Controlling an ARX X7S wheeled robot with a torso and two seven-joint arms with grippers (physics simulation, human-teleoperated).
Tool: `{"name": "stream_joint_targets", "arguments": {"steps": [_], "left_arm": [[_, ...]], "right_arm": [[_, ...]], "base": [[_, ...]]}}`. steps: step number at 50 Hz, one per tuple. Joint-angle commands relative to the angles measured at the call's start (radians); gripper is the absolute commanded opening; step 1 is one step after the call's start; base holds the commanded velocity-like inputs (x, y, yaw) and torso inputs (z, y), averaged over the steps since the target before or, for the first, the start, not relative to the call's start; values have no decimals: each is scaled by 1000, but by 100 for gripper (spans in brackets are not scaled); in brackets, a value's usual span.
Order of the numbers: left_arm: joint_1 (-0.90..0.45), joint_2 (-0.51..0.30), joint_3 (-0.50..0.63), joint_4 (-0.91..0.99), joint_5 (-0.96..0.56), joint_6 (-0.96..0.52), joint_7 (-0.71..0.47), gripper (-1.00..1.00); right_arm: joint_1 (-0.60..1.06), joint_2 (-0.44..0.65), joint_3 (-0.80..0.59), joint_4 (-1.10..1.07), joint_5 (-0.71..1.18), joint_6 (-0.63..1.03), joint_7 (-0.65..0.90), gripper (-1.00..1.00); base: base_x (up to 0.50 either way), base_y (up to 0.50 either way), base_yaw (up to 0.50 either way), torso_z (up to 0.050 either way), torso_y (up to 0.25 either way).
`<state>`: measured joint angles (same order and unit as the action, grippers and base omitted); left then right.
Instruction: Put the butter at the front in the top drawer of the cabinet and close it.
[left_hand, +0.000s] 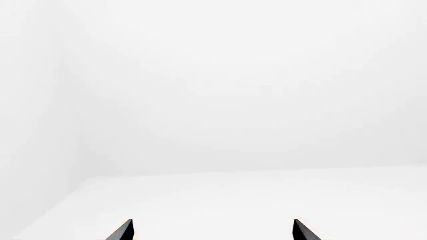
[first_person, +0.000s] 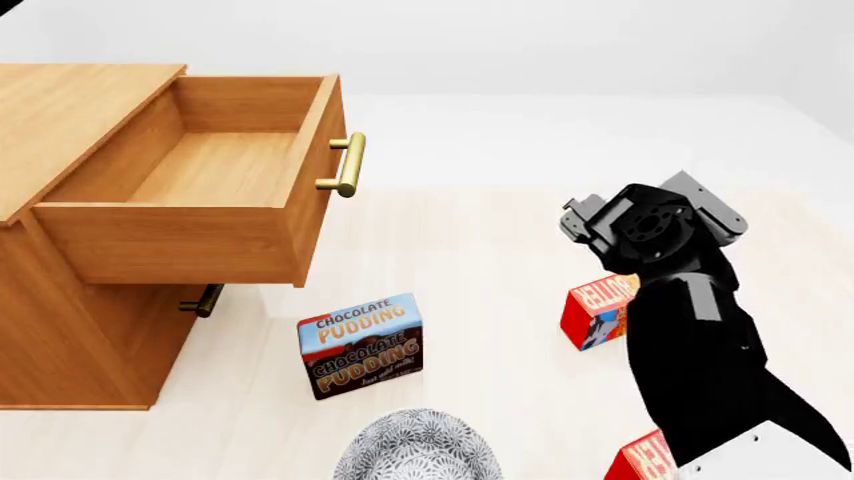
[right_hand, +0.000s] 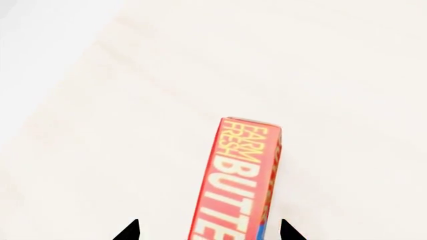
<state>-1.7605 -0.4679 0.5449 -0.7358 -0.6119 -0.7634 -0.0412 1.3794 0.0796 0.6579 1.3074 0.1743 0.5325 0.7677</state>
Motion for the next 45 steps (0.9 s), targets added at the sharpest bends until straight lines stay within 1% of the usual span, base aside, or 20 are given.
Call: {"name": "stream_joint_targets", "arguments": {"steps": [1, 18, 45], "left_arm": [[-2, 0, 4, -1, 3, -6, -1, 100], [-6, 1, 10, -3, 7, -12, 3, 100], [-8, 1, 13, -6, 8, -17, 9, 100]], "right_arm": [[6, -9, 55, 1, -60, 4, -14, 100], [2, -13, 103, 1, -109, 3, -21, 100], [-1, -17, 133, 0, -145, 5, -30, 100]], "base": [[0, 0, 0, 0, 0], [0, 0, 0, 0, 0], [0, 0, 0, 0, -94]]}}
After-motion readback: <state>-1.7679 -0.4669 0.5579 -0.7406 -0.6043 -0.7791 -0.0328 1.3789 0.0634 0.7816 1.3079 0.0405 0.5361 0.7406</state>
